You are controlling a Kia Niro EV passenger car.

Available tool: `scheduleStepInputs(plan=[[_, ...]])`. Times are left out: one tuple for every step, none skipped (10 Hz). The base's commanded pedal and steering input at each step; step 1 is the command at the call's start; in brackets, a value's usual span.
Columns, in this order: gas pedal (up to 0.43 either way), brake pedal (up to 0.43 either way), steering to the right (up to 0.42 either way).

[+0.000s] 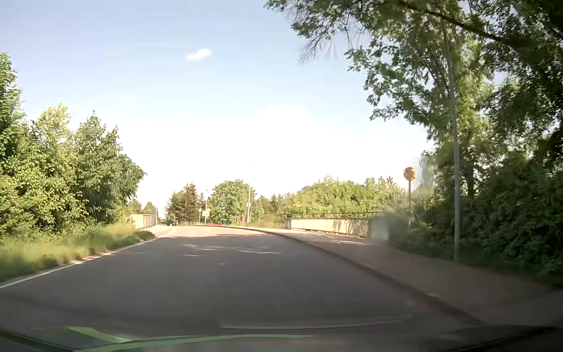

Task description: Follow the waypoints while adhering to traffic rules and regulations

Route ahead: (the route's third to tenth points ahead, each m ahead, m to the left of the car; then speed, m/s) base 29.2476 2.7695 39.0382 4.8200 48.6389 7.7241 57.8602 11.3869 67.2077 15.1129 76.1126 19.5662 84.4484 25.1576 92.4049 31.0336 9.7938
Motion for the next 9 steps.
scheduleStepInputs(plan=[[0.157,0.000,-0.024],[0.157,0.000,-0.025],[0.157,0.000,-0.030],[0.157,0.000,-0.035],[0.150,0.000,-0.036],[0.150,0.000,-0.037],[0.138,0.000,-0.038],[0.138,0.000,-0.038],[0.138,0.000,-0.038]])
